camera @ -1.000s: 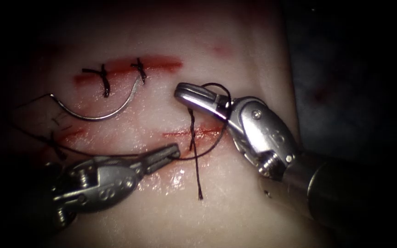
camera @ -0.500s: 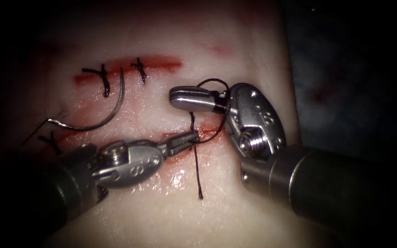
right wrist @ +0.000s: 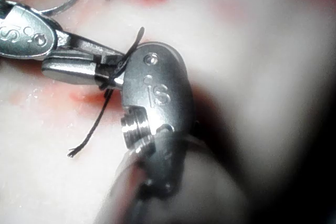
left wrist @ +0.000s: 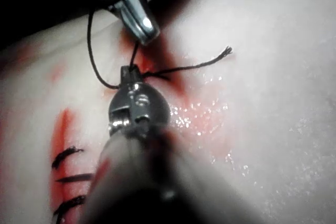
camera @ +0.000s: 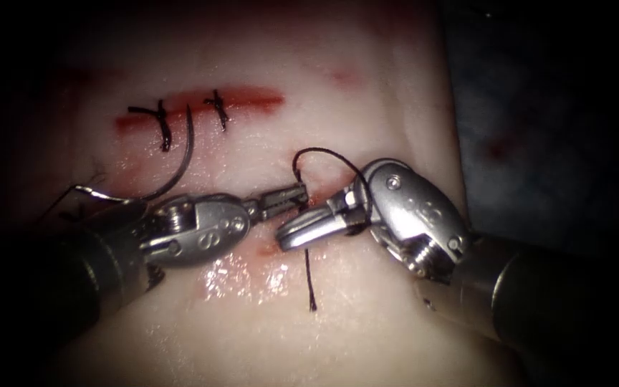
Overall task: Wound Closure
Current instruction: Wrap suture around right hand once clockwise using left end-effector
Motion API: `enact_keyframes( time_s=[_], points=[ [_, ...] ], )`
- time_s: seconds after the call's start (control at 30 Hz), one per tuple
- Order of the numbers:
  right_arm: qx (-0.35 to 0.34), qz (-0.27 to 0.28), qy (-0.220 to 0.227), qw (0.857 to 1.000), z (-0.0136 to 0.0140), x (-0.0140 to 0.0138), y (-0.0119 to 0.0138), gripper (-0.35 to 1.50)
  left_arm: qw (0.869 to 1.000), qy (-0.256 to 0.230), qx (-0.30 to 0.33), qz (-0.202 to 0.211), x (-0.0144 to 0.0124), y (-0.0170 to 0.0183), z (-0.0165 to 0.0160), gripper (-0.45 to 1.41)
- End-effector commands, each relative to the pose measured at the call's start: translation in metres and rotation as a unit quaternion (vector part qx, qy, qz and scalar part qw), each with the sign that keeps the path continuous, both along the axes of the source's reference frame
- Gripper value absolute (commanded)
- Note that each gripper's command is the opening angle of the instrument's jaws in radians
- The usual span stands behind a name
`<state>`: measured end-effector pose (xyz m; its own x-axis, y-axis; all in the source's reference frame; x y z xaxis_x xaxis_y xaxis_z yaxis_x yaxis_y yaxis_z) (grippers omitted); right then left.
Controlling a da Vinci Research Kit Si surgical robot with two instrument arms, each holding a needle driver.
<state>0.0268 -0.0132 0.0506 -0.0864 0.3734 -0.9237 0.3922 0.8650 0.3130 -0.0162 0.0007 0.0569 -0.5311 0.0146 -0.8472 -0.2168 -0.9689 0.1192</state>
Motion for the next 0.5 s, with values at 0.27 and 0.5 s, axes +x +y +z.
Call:
enact_keyframes(
  time_s=[0.27, 0.5],
  points=[
    [-0.14, -0.092, -0.068, 0.984, 0.0009, 0.0007, -0.0001, -0.35, 1.0, -0.001, -0.002, 0.001, -0.0004, 0.0004, 0.0008, -0.45],
    [-0.224, -0.15, -0.111, 0.957, 0.0008, 0.0034, -0.0018, 0.14, 1.0, -0.002, -0.002, 0.002, -0.0001, 0.0003, 0.0008, -0.45]
  ],
)
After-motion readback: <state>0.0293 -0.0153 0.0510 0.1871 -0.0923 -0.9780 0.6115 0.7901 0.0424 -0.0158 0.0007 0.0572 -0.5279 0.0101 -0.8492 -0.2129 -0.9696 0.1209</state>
